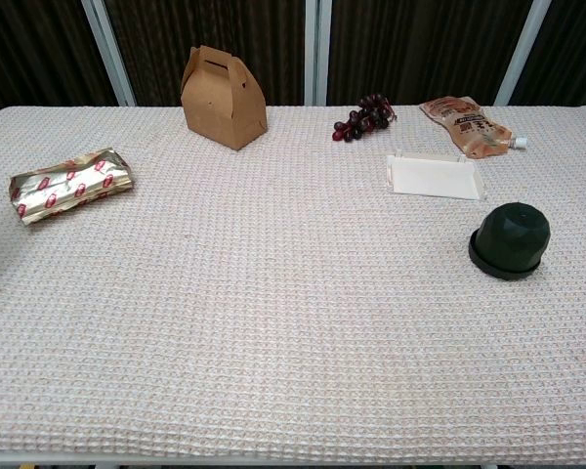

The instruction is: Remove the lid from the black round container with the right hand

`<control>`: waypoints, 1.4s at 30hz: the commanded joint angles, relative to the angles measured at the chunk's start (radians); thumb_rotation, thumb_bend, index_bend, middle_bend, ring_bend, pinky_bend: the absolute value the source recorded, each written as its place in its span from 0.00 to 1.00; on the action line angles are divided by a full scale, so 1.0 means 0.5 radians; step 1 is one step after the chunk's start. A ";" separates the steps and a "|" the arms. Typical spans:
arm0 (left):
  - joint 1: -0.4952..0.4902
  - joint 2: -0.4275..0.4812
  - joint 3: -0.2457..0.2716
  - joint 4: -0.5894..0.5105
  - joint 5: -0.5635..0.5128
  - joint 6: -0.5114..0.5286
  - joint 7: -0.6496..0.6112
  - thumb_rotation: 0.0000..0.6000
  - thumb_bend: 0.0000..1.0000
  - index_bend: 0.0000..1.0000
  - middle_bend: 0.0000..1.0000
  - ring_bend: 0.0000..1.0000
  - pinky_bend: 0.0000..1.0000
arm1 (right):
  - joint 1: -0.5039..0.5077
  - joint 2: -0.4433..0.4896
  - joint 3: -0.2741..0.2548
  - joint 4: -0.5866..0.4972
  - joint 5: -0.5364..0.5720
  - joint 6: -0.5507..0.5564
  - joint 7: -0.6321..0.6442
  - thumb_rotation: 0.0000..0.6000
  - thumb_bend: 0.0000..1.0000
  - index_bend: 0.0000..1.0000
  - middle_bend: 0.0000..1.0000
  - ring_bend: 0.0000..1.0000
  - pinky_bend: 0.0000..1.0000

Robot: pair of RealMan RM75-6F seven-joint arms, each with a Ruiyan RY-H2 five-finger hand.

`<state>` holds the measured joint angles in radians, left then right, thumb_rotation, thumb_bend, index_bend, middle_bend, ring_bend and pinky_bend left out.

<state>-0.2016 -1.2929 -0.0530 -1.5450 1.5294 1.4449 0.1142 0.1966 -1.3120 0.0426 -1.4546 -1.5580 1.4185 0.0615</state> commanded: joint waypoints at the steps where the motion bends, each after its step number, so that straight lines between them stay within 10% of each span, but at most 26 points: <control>1: -0.001 -0.005 0.000 0.002 0.002 0.001 0.001 1.00 0.02 0.22 0.17 0.08 0.26 | 0.004 0.002 0.002 0.000 0.007 -0.011 0.002 1.00 0.00 0.03 0.08 0.00 0.00; 42: 0.008 -0.009 0.037 0.060 0.061 0.025 -0.088 1.00 0.02 0.22 0.17 0.08 0.26 | 0.239 -0.376 0.062 0.397 0.251 -0.547 0.183 1.00 0.00 0.02 0.08 0.00 0.00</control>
<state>-0.1977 -1.2973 -0.0345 -1.5149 1.5600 1.4573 0.0703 0.3043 -1.4866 0.0674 -1.2673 -1.4406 1.1594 0.1474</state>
